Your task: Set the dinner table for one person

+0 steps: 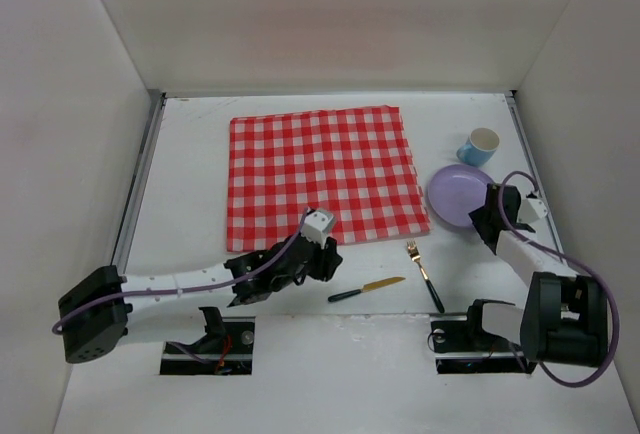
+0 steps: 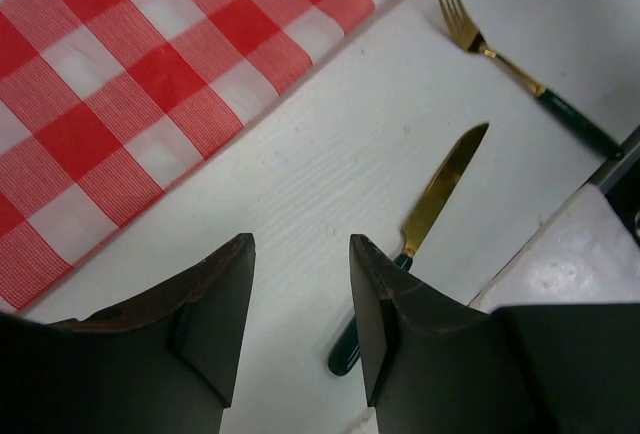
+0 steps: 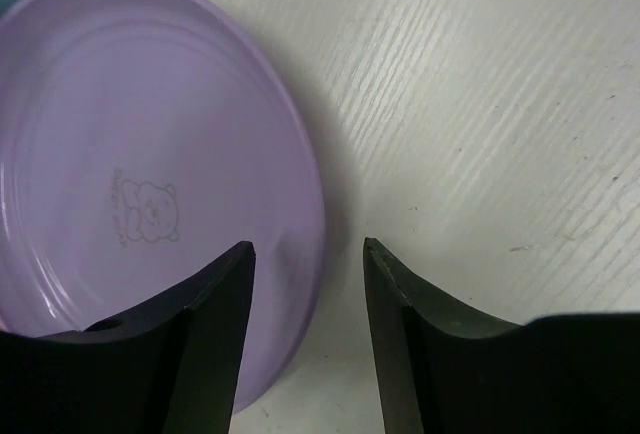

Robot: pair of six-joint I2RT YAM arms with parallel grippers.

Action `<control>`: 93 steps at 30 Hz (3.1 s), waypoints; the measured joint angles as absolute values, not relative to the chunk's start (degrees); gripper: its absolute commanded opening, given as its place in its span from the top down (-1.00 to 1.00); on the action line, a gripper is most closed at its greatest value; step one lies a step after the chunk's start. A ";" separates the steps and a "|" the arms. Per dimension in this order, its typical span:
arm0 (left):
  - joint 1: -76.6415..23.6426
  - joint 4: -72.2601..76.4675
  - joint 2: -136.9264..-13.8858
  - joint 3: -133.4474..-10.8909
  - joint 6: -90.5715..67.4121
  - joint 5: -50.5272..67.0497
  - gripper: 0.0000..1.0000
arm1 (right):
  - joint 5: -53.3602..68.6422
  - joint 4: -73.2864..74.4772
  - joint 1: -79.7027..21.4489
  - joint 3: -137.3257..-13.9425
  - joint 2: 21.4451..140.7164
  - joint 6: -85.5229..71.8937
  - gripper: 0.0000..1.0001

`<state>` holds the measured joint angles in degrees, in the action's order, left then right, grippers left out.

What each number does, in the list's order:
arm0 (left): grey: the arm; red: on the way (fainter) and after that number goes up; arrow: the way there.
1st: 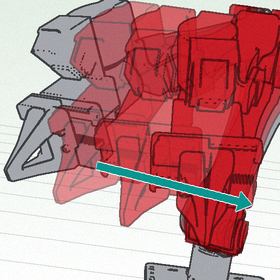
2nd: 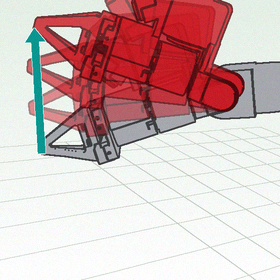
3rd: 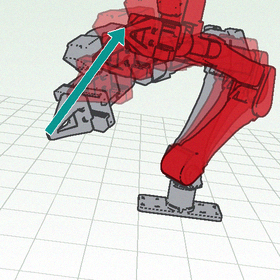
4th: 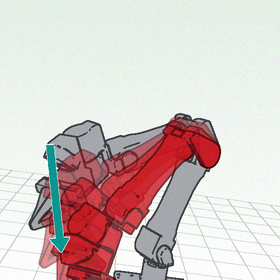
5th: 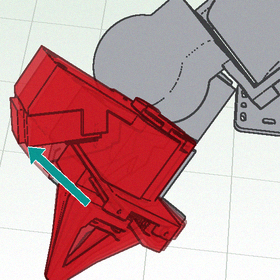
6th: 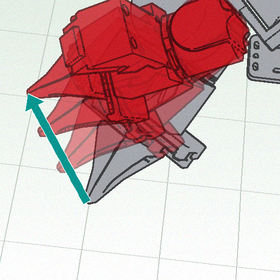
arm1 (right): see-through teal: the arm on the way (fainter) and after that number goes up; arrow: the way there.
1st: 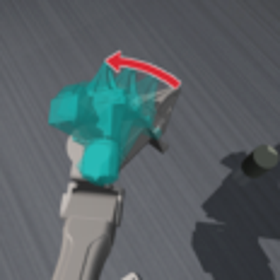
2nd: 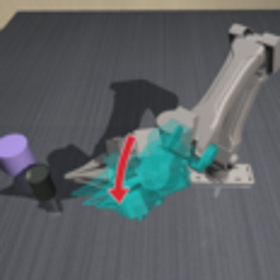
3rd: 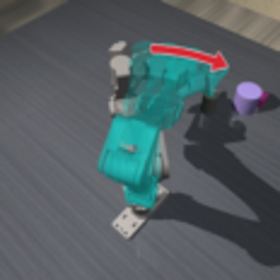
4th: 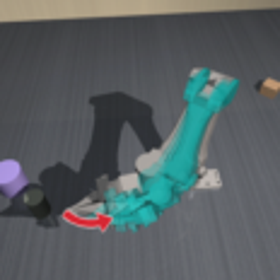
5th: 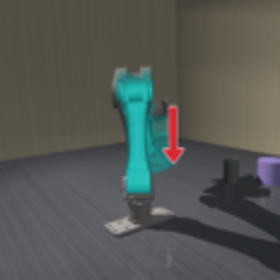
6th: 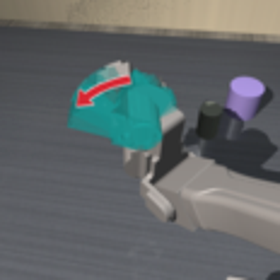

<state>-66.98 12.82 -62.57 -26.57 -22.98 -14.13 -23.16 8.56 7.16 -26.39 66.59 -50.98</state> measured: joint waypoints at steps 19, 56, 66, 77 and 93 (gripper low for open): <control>-44.45 16.49 -46.70 -19.07 -33.98 -16.78 0.08 | -18.28 14.52 8.19 -24.27 53.08 -54.52 0.94; -24.62 8.34 -53.58 -20.36 -40.77 -20.71 0.14 | -12.75 3.77 -34.52 -67.11 106.24 -50.30 0.83; -24.27 9.17 -56.45 -20.67 -40.05 -21.15 0.14 | -12.62 4.45 -34.52 -67.68 108.64 -50.98 -0.13; -26.24 12.12 -59.77 -23.33 -38.54 -21.23 0.43 | -16.27 7.64 -25.54 -61.98 87.70 -43.44 0.28; -34.79 25.56 -66.00 -24.77 -33.21 -20.18 0.37 | -28.67 15.59 -4.10 -64.88 89.23 -36.42 -0.10</control>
